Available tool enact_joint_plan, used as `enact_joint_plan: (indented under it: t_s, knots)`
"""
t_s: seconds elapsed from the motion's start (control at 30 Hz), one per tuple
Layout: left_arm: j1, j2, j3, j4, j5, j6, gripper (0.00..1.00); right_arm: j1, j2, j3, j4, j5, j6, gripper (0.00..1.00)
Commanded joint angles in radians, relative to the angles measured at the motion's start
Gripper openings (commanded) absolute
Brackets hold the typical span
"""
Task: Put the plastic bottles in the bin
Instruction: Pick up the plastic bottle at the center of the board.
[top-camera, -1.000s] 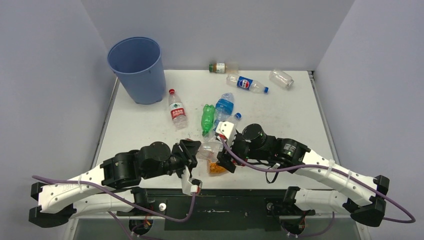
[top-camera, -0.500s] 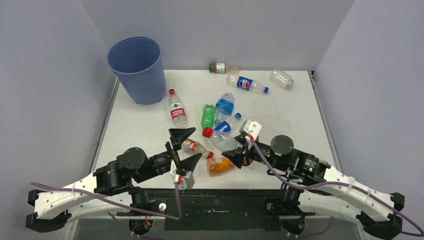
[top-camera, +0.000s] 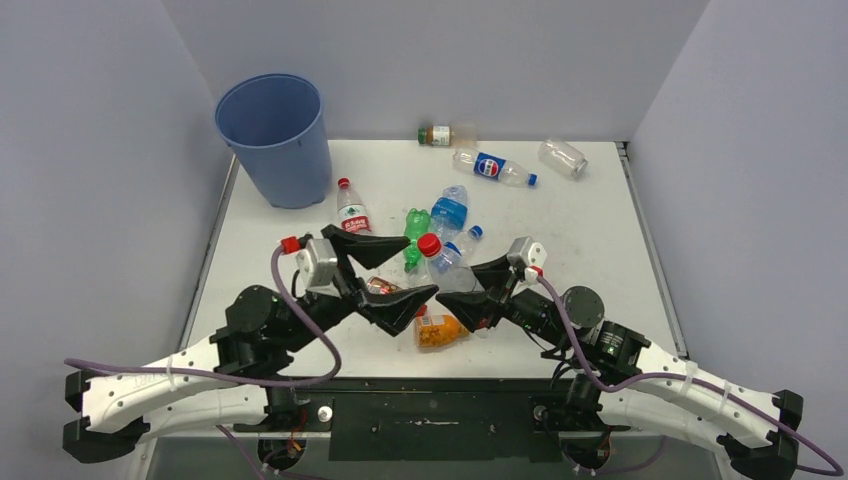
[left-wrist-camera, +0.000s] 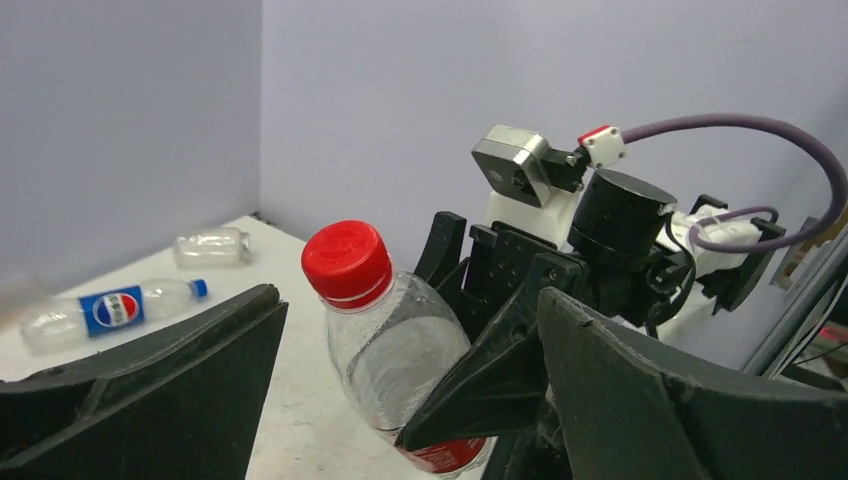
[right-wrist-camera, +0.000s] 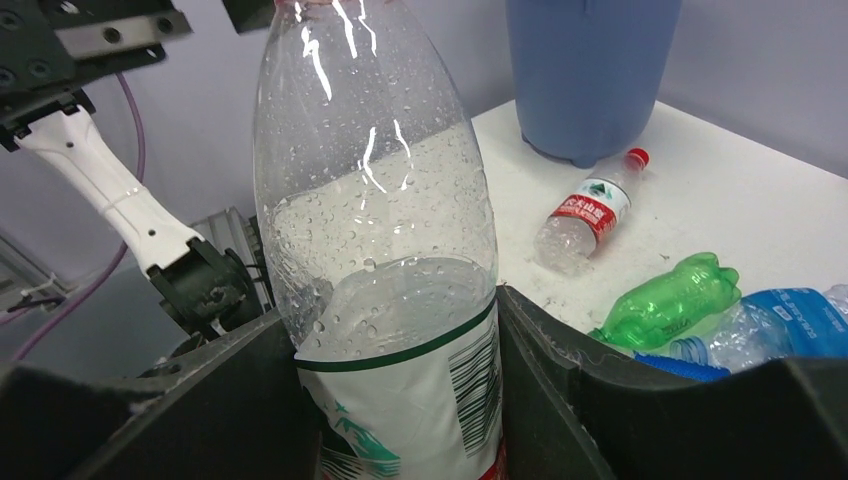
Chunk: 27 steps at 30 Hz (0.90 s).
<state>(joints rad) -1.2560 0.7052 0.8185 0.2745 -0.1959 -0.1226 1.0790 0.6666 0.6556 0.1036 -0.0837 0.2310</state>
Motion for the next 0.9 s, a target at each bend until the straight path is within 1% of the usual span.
enact_joint_plan:
  t_s: [0.0,0.1,0.17,0.23,0.3,0.37,0.53,0.6,0.67,0.8,0.83,0.87]
  knots:
    - [0.089,0.084,0.107,0.063,0.127,-0.295,1.0,-0.003,-0.007,-0.001,0.149,0.005,0.037,0.42]
    - [0.194,0.127,0.13,0.061,0.243,-0.433,0.79,-0.002,-0.006,-0.008,0.164,0.006,0.042,0.41]
    - [0.251,0.141,0.127,0.065,0.263,-0.499,0.71,-0.003,-0.006,-0.011,0.171,0.005,0.043,0.41]
    - [0.292,0.148,0.111,0.095,0.284,-0.547,0.66,-0.002,-0.004,-0.013,0.175,0.003,0.046,0.41]
    - [0.32,0.155,0.097,0.134,0.312,-0.58,0.63,-0.002,-0.005,-0.013,0.174,0.004,0.047,0.41]
    - [0.326,0.165,0.102,0.146,0.321,-0.587,0.63,-0.002,-0.002,-0.013,0.173,0.004,0.046,0.41]
    - [0.326,0.19,0.115,0.159,0.348,-0.585,0.66,-0.002,0.001,-0.017,0.17,0.008,0.049,0.41]
    - [0.326,0.201,0.12,0.159,0.364,-0.585,0.62,-0.002,0.001,-0.019,0.173,0.008,0.05,0.41]
    - [0.326,0.212,0.124,0.16,0.379,-0.581,0.51,-0.002,0.004,-0.016,0.171,0.007,0.051,0.41]
    - [0.326,0.23,0.139,0.154,0.399,-0.56,0.22,-0.003,0.017,-0.012,0.162,0.006,0.051,0.41]
    - [0.326,0.23,0.142,0.151,0.4,-0.551,0.13,-0.002,0.02,-0.009,0.158,0.006,0.053,0.43]
    - [0.326,0.228,0.151,0.142,0.396,-0.536,0.01,-0.003,0.022,-0.004,0.151,0.006,0.057,0.5]
